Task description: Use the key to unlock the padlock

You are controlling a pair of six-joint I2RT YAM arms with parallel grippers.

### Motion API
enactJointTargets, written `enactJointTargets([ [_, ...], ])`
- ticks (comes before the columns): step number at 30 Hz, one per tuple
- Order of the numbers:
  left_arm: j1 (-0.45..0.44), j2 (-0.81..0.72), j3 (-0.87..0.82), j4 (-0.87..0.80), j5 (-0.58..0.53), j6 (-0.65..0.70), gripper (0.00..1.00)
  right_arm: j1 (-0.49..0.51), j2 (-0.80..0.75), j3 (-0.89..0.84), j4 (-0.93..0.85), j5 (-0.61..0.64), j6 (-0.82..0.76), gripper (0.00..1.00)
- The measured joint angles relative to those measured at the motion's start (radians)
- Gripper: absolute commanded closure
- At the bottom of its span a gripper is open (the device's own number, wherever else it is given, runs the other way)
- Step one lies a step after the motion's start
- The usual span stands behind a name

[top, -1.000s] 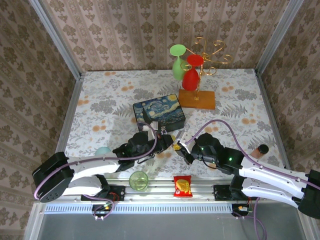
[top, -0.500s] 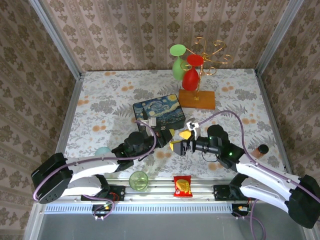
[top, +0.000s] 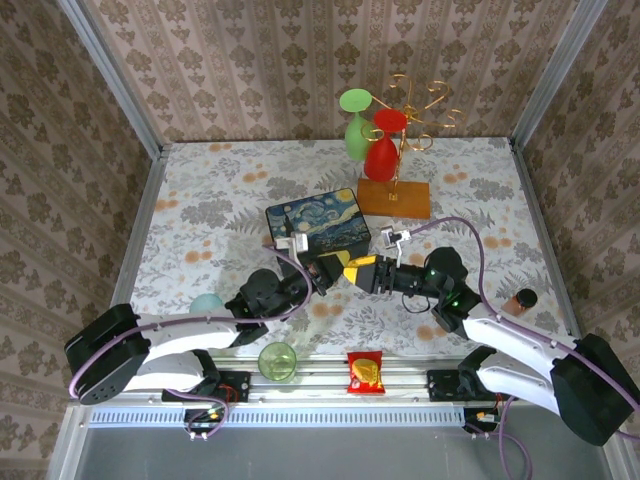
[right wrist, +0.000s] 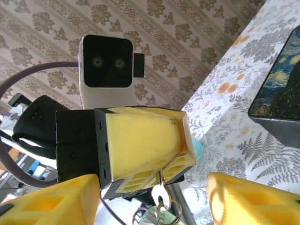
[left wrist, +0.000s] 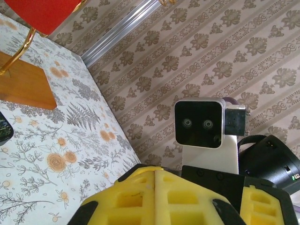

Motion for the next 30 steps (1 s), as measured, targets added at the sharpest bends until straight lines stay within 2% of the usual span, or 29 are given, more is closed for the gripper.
enactJointTargets([
  [14,0.000,0.037,0.000,0.175,-0.024,-0.005,1.00,0.000,0.045,-0.022,0.168,-0.029,0.058,0.42],
  [22,0.000,0.097,0.000,0.217,-0.014,-0.024,1.00,0.001,0.105,-0.022,0.278,-0.037,0.099,0.60],
  [27,0.000,0.100,0.000,0.233,-0.018,-0.034,1.00,0.001,0.109,-0.023,0.306,-0.040,0.117,0.65],
  [30,0.001,0.100,0.000,0.236,-0.018,-0.034,1.00,0.001,0.109,-0.027,0.319,-0.041,0.121,0.71],
])
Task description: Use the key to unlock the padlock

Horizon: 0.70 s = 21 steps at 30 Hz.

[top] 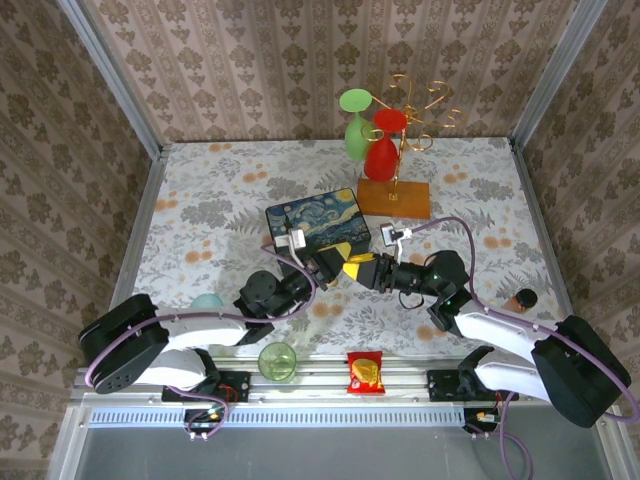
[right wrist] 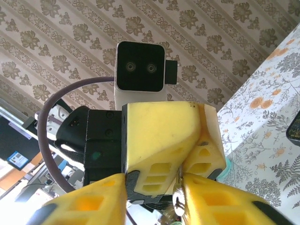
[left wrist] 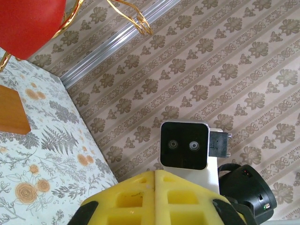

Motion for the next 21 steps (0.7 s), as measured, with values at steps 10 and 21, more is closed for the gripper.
enactJointTargets([
  [10,-0.001,-0.001,0.002,0.014,0.009,-0.012,1.00,0.000,-0.002,-0.028,0.014,0.017,-0.003,0.82],
  [21,0.000,-0.001,0.002,0.015,0.008,-0.019,1.00,0.000,-0.037,-0.034,-0.033,0.039,-0.034,0.94],
])
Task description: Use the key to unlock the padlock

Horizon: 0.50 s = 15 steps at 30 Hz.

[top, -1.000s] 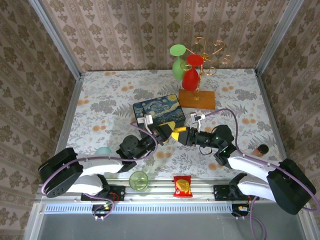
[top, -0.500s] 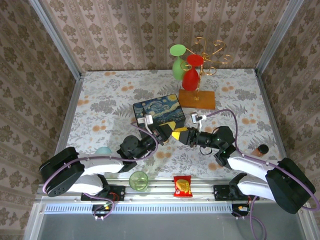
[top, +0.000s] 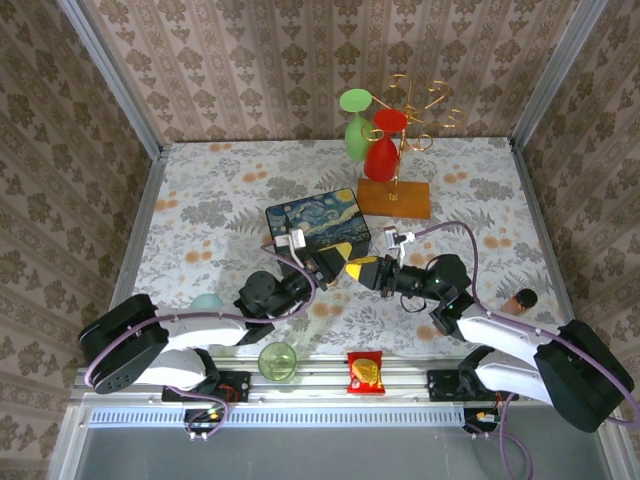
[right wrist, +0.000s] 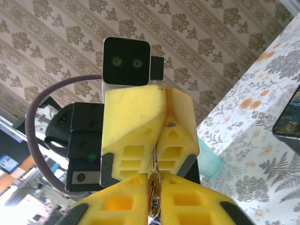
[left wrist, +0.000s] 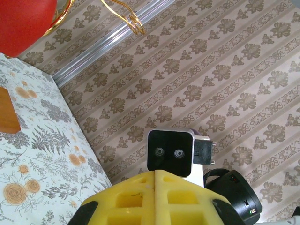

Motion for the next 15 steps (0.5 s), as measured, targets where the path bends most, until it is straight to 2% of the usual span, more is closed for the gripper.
enactJointTargets([
  [3,0.000,0.000,0.000,0.000,0.004,0.000,1.00,0.000,-0.028,-0.005,-0.034,0.011,-0.010,0.95],
  [6,-0.001,0.001,0.000,0.000,0.011,0.000,1.00,0.000,-0.062,-0.009,-0.075,0.026,-0.028,1.00],
  [11,-0.001,0.016,0.000,0.005,0.016,-0.005,1.00,0.000,-0.110,-0.014,-0.149,0.045,-0.056,1.00],
  [13,-0.001,0.021,-0.001,0.006,0.016,-0.005,0.92,0.000,-0.132,-0.014,-0.192,0.055,-0.075,1.00],
  [15,-0.005,0.021,-0.008,0.005,0.013,-0.003,0.78,-0.003,-0.160,-0.014,-0.244,0.058,-0.097,1.00],
])
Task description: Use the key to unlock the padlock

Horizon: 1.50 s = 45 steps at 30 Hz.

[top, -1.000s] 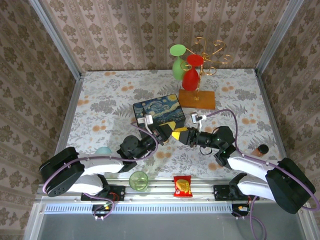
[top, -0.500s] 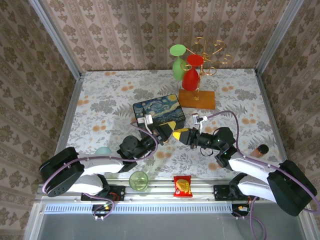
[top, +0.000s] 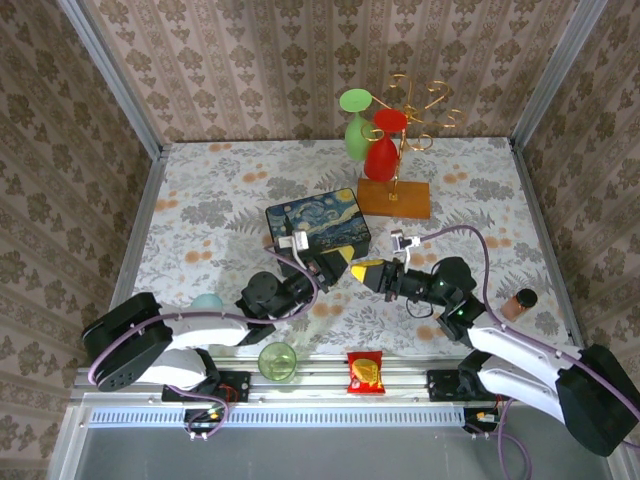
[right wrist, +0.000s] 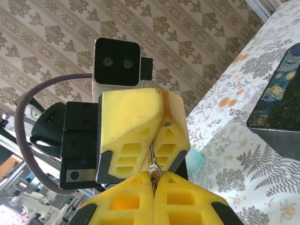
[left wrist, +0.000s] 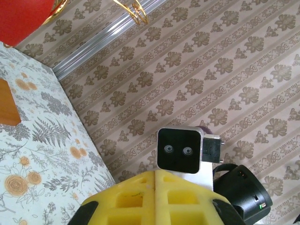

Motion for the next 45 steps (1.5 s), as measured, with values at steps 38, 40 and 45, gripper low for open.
enactJointTargets([
  [38,0.143,0.275,0.219,-0.911,-0.079,0.215,0.27,-0.105,-0.087,0.002,-0.742,0.220,-0.286,1.00],
  [40,0.143,0.304,0.248,-0.884,-0.076,0.220,0.32,-0.105,-0.087,-0.004,-0.737,0.220,-0.286,1.00],
  [45,0.143,0.335,0.257,-0.859,-0.069,0.216,0.44,-0.105,-0.087,-0.011,-0.732,0.220,-0.286,1.00],
])
